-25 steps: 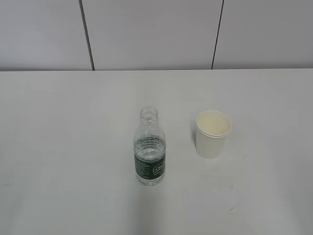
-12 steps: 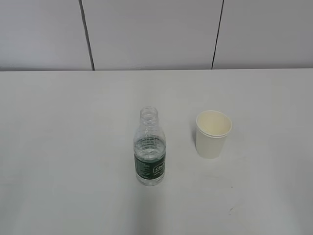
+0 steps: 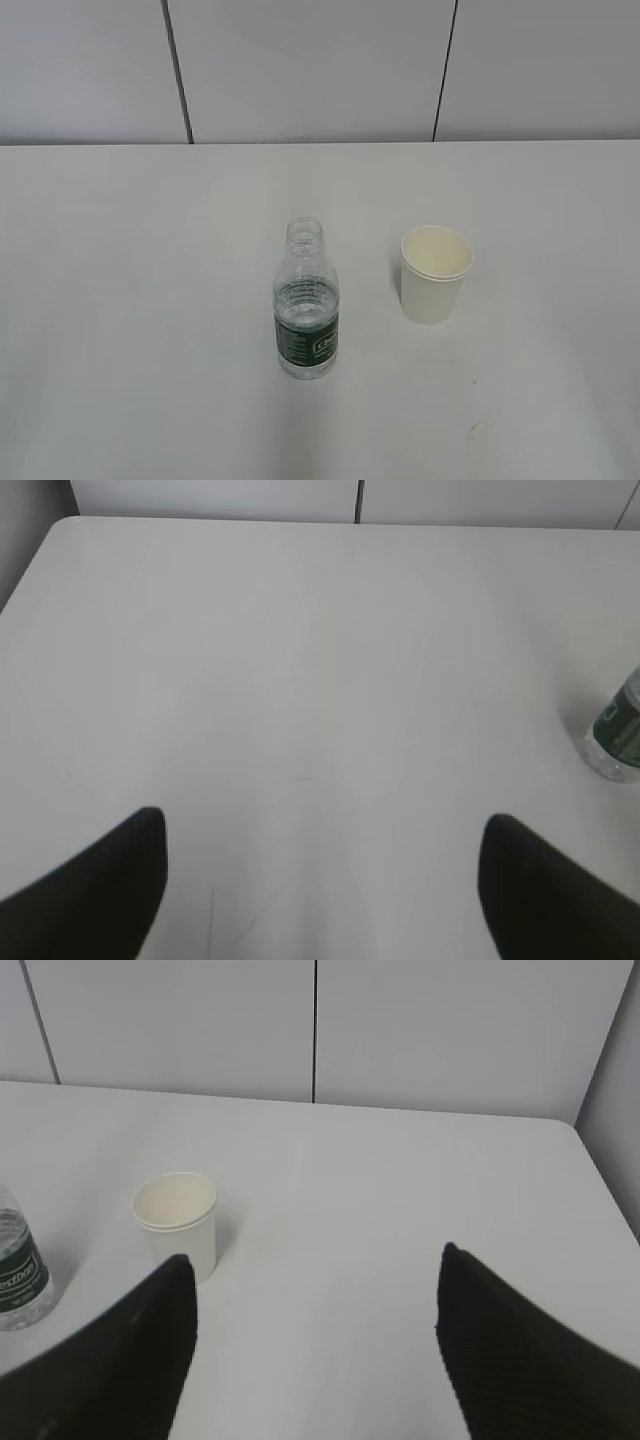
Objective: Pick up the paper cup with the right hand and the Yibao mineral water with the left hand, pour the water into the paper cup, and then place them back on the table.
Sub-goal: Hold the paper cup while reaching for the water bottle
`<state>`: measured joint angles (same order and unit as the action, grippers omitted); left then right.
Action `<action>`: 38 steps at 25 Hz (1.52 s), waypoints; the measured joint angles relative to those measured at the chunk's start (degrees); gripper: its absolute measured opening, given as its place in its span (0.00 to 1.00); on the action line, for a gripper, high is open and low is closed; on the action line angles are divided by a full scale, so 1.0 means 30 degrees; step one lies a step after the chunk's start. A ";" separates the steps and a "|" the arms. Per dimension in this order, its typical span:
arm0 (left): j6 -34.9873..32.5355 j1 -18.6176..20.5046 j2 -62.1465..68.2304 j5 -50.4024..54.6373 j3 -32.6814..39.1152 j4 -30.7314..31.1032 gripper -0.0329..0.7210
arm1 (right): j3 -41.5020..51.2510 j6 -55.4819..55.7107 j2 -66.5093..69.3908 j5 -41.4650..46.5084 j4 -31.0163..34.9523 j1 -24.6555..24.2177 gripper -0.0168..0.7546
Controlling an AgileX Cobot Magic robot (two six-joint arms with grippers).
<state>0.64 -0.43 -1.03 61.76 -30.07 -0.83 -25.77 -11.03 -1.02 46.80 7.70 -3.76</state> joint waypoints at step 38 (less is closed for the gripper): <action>0.0000 0.0000 1.0487 -2.0398 0.4950 -0.0070 0.74 | 0.6049 0.0000 0.8297 -1.7429 -0.0544 0.0000 0.78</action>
<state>0.64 -0.43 30.43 0.57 -15.22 -1.04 -7.62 -11.03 23.87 -5.49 6.07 -3.76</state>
